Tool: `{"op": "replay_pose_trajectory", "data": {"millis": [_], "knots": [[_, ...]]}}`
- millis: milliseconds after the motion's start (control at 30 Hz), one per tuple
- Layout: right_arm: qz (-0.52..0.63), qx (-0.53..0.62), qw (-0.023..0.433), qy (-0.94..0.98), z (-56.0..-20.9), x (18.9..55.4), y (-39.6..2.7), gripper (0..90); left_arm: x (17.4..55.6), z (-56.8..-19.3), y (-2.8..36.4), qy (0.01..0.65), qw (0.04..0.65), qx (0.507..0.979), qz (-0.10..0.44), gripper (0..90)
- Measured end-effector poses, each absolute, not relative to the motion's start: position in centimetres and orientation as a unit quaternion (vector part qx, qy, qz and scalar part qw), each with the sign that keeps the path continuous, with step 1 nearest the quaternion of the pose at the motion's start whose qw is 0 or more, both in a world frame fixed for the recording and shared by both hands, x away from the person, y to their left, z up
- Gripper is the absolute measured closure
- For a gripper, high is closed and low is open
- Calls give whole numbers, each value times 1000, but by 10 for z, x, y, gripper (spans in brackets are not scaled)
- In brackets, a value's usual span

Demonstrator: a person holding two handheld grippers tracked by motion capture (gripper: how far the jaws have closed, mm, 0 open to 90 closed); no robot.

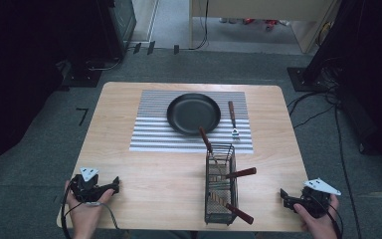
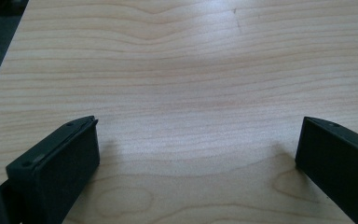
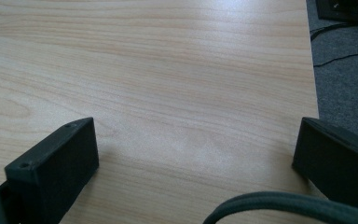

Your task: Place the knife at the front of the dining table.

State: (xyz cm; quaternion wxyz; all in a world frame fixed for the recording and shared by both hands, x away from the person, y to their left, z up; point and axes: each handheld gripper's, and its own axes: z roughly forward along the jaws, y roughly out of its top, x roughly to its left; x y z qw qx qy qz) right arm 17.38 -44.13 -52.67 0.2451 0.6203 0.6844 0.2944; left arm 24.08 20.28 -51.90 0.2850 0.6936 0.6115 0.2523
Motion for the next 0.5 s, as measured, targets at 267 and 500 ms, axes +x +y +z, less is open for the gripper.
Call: {"op": "replay_pose_trajectory", "data": {"millis": [267,500], "knots": [[294,620,245,684,-527,174,-441,0,237,-506,198,613,301,686,252,0],[294,620,245,684,-527,174,-441,0,240,-483,170,580,316,703,262,0]]}}
